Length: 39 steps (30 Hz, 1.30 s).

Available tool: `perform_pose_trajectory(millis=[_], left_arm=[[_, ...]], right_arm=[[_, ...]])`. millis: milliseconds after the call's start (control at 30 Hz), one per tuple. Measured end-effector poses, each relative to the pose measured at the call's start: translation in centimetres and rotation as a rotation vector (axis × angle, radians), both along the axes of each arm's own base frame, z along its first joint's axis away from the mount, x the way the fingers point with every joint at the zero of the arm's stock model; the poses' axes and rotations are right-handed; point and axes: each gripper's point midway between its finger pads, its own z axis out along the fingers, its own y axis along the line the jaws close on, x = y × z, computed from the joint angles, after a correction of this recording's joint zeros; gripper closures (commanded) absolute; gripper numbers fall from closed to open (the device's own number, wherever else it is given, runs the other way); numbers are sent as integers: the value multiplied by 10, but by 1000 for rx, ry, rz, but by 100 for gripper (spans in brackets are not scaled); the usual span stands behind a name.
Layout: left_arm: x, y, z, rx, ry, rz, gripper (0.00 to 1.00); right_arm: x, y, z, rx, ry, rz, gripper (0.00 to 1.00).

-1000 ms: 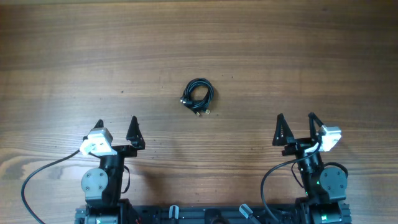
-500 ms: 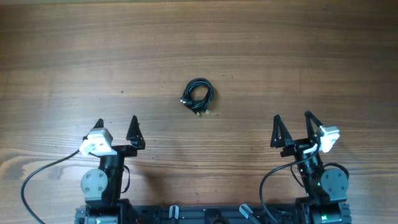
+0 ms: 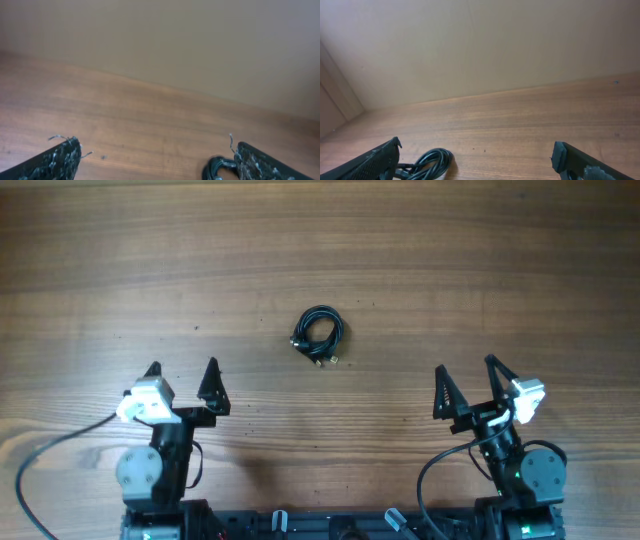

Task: Untangle cables
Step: 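Reach the left gripper to the black cable bundle and grasp it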

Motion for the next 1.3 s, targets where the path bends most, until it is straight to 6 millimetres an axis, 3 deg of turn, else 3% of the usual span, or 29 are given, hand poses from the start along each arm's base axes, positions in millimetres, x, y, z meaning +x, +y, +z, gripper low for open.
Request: perform_pose_trajectory(millis=[267, 533, 667, 833, 1067, 1300], left_arm=[[22, -8, 36, -13, 217, -54, 0], [60, -17, 70, -29, 361, -103, 0], [83, -36, 84, 9, 384, -172, 0], [109, -69, 68, 62, 512, -260, 0], [138, -105, 14, 131, 805, -333, 0], [156, -139, -40, 177, 925, -400, 0]], right_arm=[[10, 7, 27, -26, 52, 34, 1], [38, 26, 55, -49, 226, 135, 0], [51, 40, 67, -43, 324, 215, 0], [62, 55, 83, -29, 450, 305, 0], [68, 65, 83, -22, 649, 375, 0], [83, 72, 75, -33, 683, 419, 0]])
